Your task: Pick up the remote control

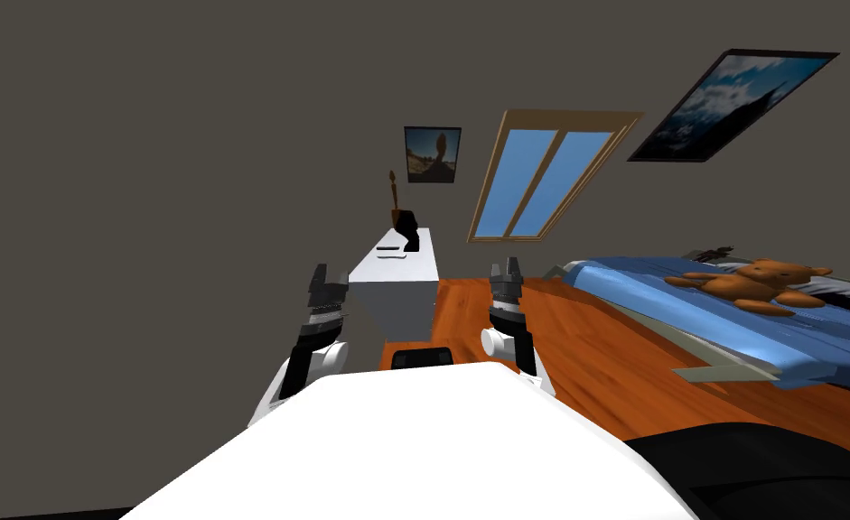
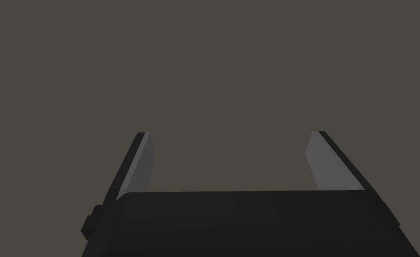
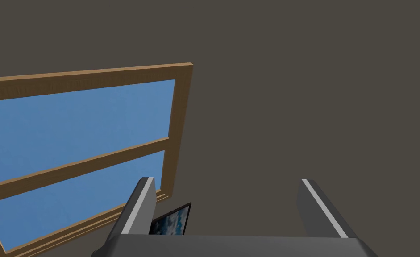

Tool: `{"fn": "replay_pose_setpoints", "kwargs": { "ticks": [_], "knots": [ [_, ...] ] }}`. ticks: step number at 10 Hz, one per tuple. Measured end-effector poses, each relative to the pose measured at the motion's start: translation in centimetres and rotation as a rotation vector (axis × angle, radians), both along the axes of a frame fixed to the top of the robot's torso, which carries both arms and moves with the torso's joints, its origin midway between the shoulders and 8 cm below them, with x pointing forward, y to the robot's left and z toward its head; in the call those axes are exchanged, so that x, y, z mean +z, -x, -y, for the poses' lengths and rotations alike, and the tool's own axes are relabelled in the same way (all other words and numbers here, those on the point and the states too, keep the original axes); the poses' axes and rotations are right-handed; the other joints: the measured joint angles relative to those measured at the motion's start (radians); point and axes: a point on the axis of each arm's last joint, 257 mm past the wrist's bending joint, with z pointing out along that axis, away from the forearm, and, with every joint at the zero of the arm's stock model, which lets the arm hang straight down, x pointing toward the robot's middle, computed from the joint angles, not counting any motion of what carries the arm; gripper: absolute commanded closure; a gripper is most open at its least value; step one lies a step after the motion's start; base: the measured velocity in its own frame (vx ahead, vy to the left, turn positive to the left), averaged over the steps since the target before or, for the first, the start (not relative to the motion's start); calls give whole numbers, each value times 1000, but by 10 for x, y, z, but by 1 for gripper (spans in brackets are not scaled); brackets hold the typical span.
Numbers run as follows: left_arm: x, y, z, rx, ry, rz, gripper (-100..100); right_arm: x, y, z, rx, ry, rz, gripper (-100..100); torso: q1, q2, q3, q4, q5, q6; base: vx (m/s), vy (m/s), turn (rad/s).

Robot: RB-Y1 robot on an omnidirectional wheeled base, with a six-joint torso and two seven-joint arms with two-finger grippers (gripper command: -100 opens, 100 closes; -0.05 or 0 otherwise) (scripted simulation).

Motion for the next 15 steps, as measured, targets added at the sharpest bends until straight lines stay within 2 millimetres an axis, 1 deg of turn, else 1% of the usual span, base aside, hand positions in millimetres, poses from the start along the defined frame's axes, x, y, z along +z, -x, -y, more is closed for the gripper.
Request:
{"fn": "replay_pose_setpoints", "kwargs": {
  "ticks": [1,2,5,8,10,12,13,15],
  "knots": [
    [-4,-7,-4,-1,-24,-21,-100,0,0,0,0,0,0,0,-1,1,0,0,0,0,-111,-127,-84],
    [-3,-14,-7,1,-53,-39,-100,0,0,0,0,0,0,0,-4,3,1,1,-1,0,-85,-95,-20],
    [-10,-32,-17,13,-120,-110,-100,0,0,0,0,0,0,0,-1,0,0,0,0,0,-60,-81,-44],
    [-14,-54,-32,40,-194,-171,-100,0,0,0,0,0,0,0,-3,0,0,0,-1,0,-47,-91,-37],
    [-18,-61,-39,56,-213,-213,-100,0,0,0,0,0,0,0,1,-1,-1,0,0,0,-34,-40,-35],
    [-19,-74,-53,82,-252,-253,-100,0,0,0,0,0,0,0,0,-1,0,0,0,0,-49,-84,-45],
    [-16,-83,-62,100,-279,-268,-100,0,0,0,0,0,0,0,-3,0,0,0,-1,0,-45,-100,-25],
    [-24,-90,-70,122,-296,-315,-100,0,0,0,0,0,0,0,-1,-2,-1,0,0,0,-25,-67,-24]
  ]
}}
